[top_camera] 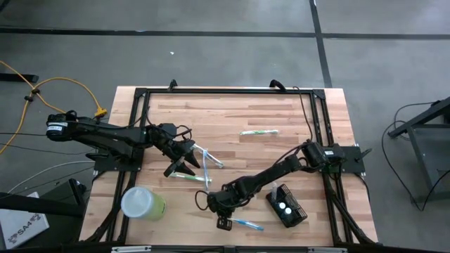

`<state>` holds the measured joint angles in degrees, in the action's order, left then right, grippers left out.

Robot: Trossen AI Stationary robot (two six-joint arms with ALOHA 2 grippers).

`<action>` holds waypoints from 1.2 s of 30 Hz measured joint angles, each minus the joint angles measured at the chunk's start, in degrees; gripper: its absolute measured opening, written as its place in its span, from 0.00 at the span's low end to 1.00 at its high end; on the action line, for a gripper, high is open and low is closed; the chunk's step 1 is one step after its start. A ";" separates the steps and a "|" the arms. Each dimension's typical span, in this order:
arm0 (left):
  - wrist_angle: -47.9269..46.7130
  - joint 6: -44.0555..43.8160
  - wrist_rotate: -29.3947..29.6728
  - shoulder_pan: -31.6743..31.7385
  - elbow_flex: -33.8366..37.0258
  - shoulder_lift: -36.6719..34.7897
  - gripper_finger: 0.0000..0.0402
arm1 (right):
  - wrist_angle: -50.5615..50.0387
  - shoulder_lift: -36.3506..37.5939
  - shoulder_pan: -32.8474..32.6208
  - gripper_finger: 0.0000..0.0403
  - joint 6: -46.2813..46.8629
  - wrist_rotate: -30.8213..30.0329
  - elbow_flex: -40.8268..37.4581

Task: Pick & Place toothbrushing station
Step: Put the bottom blue toothbrush into the top of the black wire organizer

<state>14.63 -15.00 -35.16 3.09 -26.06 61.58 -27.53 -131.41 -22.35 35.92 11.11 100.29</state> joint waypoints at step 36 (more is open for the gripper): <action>-0.05 0.00 -1.38 0.00 0.00 0.01 0.49 | -5.12 19.86 -4.88 0.01 -2.86 -27.12 0.00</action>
<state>14.59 -15.00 -36.53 3.09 -26.06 61.59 -32.65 -111.55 -27.23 33.07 -16.00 100.29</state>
